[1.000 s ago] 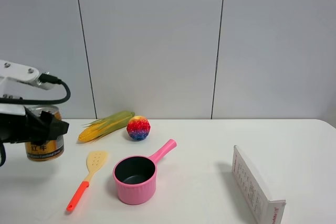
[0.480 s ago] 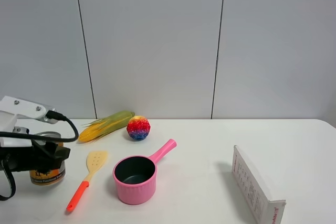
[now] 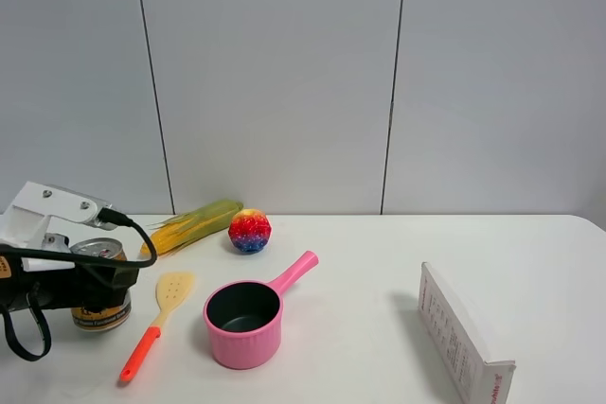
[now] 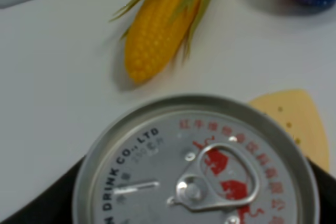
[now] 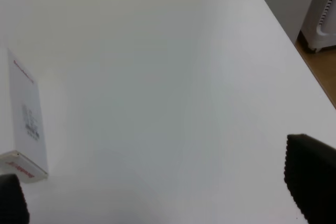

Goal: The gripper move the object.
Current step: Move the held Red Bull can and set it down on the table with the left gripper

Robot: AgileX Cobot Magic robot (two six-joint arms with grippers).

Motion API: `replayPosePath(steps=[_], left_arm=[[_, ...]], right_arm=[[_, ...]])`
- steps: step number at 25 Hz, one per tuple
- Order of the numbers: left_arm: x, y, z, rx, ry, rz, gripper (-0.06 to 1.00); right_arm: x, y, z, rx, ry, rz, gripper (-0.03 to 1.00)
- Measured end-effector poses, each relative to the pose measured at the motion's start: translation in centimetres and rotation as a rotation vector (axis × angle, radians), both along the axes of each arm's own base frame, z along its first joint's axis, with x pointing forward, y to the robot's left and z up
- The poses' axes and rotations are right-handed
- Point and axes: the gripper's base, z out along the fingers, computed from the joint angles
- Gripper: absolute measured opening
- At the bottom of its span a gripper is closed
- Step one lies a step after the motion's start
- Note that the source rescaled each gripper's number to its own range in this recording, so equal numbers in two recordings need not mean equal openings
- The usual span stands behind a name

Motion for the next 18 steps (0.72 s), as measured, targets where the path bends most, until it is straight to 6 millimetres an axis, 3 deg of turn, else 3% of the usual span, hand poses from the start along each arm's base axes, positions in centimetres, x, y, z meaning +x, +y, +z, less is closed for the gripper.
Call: replayPosePath(steps=[9,10,12,13,15,18], left_arm=[[0.18,-0.04,0.18,-0.013,-0.016,0.003,0.07],[0.2,-0.05,0.23,-0.029,-0.017,0.009,0.17],[0.29,-0.08,0.48,-0.074,-0.033,0.025,0.68],[0.29,-0.08,0.5,-0.088,-0.031,0.031,0.82],[0.29,-0.09,0.5,-0.107,-0.026,0.037,0.93],[0.27,-0.15,0.49,-0.123,-0.021,0.037,0.98]], right_arm=[[0.0,0.0,0.0,0.0,0.0,0.0,1.0],[0.0,0.0,0.0,0.0,0.0,0.0,1.0],[0.0,0.0,0.0,0.0,0.0,0.0,1.0],[0.0,0.0,0.0,0.0,0.0,0.0,1.0],[0.0,0.0,0.0,0.0,0.0,0.0,1.0],[0.0,0.0,0.0,0.0,0.0,0.0,1.0]])
